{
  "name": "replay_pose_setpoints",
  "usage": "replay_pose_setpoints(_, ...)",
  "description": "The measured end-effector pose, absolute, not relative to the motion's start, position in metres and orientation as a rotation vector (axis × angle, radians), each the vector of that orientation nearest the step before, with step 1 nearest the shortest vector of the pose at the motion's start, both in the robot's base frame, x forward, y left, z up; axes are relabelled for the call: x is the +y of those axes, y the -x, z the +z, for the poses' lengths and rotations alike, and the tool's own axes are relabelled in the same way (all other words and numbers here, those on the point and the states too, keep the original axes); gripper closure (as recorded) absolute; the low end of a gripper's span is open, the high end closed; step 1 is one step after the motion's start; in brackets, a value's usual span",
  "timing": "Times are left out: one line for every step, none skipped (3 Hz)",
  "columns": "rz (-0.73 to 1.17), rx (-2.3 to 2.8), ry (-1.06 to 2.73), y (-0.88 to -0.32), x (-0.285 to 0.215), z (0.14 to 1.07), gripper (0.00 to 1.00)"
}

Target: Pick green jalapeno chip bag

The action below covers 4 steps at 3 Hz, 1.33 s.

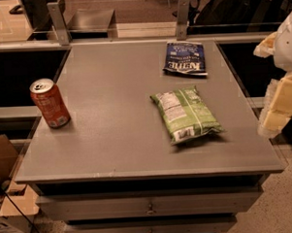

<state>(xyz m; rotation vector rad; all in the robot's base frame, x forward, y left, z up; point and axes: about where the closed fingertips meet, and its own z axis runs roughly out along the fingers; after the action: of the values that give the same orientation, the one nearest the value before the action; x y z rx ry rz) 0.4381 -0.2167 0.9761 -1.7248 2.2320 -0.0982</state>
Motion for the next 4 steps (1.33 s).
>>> replay_pose_setpoints(-0.098, 2.232, 1.725, -0.438, -0.217, 0.976, 0.0)
replay_pose_setpoints(-0.029, 2.204, 1.699, -0.442, -0.217, 0.975, 0.0)
replay_pose_setpoints(0.155, 2.098, 1.662, -0.458, -0.212, 0.958, 0.0)
replay_pose_setpoints(0.402, 1.962, 1.621, -0.479, -0.185, 0.935, 0.0)
